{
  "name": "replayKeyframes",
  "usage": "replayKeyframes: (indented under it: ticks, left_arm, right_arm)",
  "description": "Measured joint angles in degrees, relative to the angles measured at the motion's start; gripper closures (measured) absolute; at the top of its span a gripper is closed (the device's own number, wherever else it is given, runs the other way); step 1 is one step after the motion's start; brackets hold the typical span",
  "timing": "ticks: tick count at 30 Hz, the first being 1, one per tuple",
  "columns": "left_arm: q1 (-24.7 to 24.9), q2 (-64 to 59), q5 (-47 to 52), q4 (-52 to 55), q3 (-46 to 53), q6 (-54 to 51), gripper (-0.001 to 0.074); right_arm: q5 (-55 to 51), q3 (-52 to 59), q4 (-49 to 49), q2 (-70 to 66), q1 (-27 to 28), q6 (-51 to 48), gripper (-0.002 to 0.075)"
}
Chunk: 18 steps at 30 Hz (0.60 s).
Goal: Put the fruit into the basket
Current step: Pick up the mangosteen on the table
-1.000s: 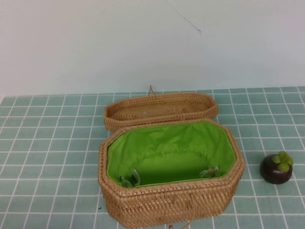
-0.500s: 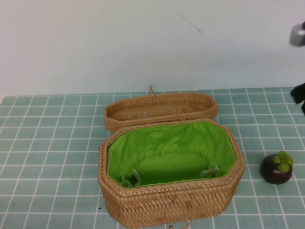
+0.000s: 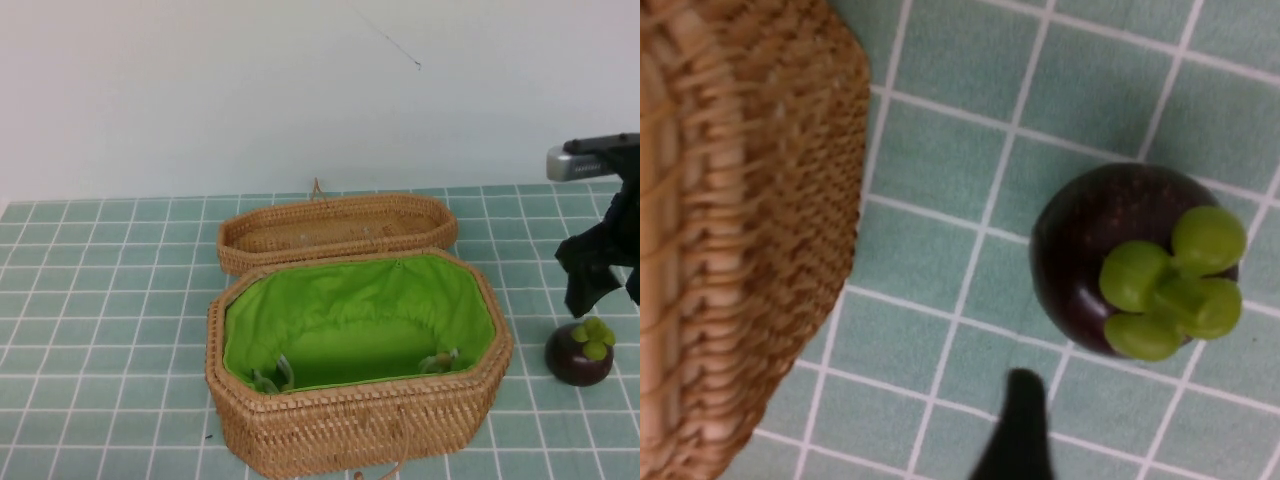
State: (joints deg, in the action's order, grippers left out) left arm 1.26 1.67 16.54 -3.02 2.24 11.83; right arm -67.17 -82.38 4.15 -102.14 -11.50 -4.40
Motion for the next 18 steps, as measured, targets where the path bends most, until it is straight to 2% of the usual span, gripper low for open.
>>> replayKeyframes:
  ticks: [18]
  left_arm:
    - [0.0,-0.1,0.0,0.0,0.0,0.0,0.0735]
  right_arm:
    - [1.7,0.3,-0.5,-10.9,0.3,0.1,0.0042]
